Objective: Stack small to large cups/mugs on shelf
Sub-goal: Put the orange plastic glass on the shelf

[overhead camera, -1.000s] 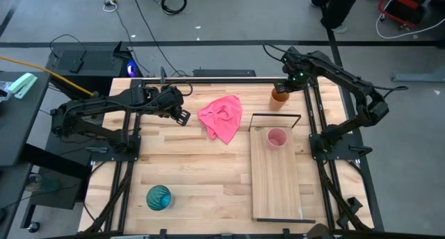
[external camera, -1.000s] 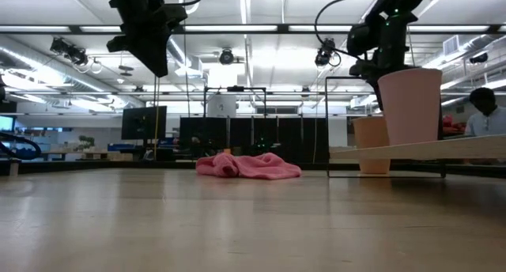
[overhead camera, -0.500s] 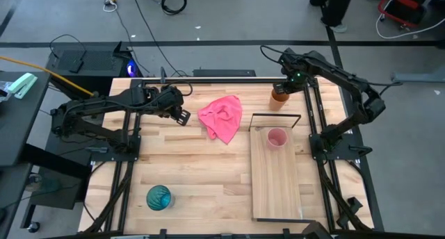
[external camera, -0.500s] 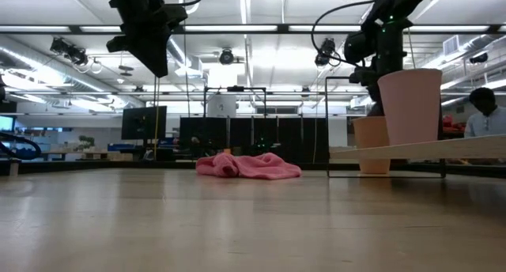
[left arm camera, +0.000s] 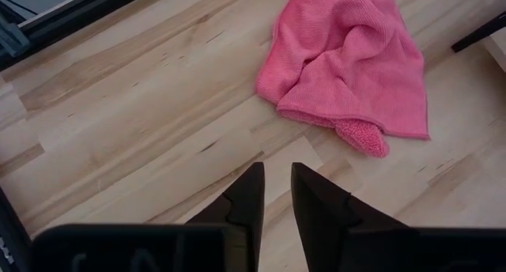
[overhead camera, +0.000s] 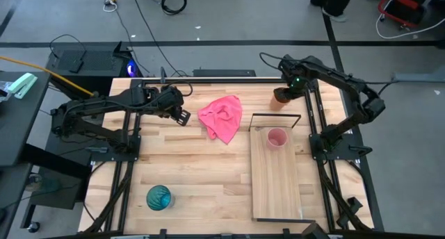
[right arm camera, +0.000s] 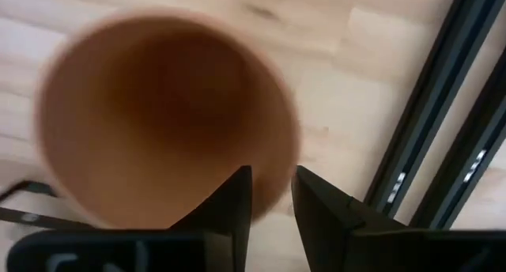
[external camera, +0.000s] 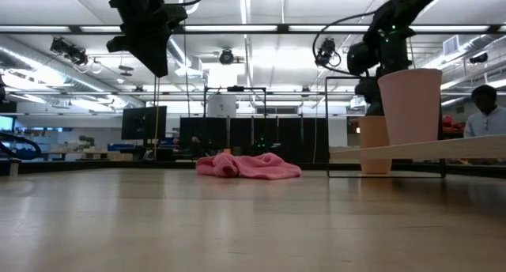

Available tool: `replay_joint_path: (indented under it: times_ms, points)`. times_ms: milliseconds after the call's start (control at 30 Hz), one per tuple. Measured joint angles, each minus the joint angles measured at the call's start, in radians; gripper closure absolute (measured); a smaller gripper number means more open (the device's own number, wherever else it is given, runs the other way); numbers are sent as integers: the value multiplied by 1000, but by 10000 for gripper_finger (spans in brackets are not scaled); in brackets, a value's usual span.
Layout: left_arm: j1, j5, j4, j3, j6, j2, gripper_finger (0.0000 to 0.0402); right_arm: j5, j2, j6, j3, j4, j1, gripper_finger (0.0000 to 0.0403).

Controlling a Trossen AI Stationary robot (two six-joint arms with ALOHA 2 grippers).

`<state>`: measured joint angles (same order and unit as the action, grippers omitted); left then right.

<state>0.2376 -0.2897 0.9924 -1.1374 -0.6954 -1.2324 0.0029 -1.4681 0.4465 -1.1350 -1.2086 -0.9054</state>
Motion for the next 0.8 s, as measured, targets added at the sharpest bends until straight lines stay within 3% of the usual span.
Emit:
replay_joint_path:
  times_ms: [500, 800]
  points:
    - [0, 0, 0, 0, 0, 0, 328, 0, 64, 23, 54, 80, -2, 307]
    - [0, 0, 0, 0, 0, 0, 333, 0, 61, 34, 54, 102, -2, 341]
